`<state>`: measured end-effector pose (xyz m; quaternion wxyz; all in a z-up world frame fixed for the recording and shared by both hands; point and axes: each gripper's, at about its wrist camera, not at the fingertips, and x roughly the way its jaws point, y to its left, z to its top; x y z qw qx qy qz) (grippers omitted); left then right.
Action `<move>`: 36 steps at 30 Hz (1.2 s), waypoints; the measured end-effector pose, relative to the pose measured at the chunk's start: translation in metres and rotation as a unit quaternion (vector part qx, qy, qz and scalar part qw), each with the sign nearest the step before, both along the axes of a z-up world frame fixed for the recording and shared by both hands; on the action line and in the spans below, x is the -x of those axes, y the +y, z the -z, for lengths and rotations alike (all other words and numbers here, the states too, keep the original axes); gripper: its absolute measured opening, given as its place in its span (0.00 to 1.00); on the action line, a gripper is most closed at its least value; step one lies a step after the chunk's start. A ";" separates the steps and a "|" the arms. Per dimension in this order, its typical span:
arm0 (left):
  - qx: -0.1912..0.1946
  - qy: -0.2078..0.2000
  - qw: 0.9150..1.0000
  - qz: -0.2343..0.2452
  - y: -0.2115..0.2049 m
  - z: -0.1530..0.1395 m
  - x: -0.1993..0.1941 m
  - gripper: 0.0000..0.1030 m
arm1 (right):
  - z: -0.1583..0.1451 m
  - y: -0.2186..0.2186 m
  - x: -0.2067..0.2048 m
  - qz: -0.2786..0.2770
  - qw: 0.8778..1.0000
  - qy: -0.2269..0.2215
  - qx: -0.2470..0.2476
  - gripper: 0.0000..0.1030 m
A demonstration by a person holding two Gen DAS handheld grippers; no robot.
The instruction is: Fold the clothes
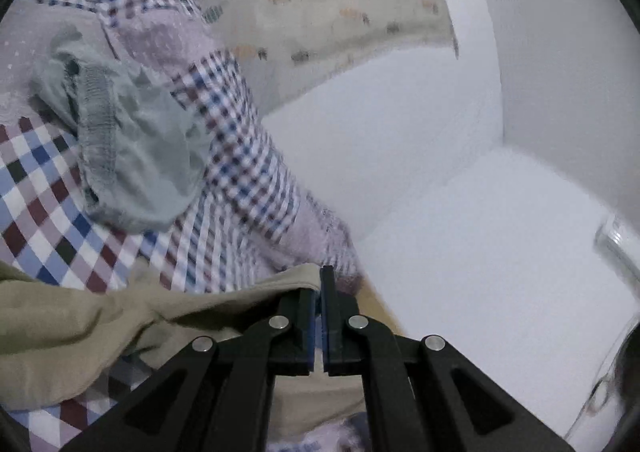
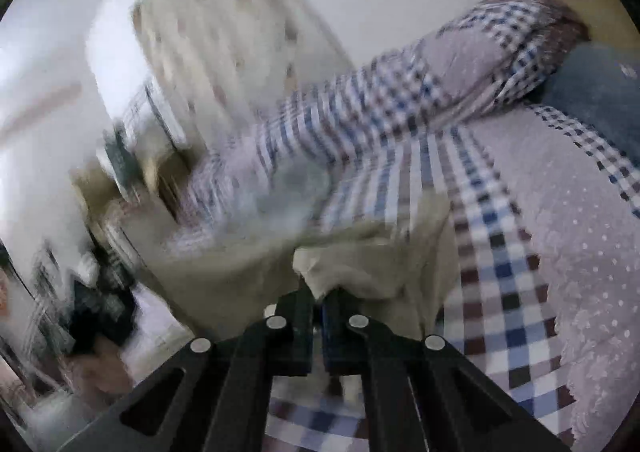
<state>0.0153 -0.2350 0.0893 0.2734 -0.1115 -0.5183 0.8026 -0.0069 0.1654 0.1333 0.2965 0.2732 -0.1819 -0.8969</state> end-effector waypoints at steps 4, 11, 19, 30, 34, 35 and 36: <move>-0.006 -0.040 0.999 -0.036 -0.020 0.019 0.002 0.00 | -0.009 0.061 0.004 0.083 0.996 -0.002 0.042 0.01; 0.038 -0.080 0.994 -0.058 -0.017 0.031 0.009 0.00 | 0.082 0.100 0.038 0.195 0.972 -0.130 -0.007 0.01; 0.100 -0.080 0.992 -0.019 0.004 0.025 0.017 0.01 | 0.067 0.097 0.022 0.259 0.951 -0.095 -0.140 0.10; 0.194 -0.052 0.975 0.096 0.054 0.007 0.015 0.01 | 0.029 -0.035 -0.022 0.062 0.984 0.047 -0.160 0.53; 0.118 0.032 0.984 0.130 0.049 -0.020 -0.003 0.01 | 0.041 -0.110 -0.047 -0.059 0.980 0.069 -0.176 0.53; 0.092 0.051 0.985 0.136 0.045 -0.025 -0.007 0.01 | 0.046 -0.126 -0.054 -0.083 0.977 0.072 -0.182 0.52; 0.067 0.064 0.986 0.141 0.041 -0.028 -0.009 0.01 | 0.051 -0.143 -0.060 -0.107 0.973 0.076 -0.189 0.52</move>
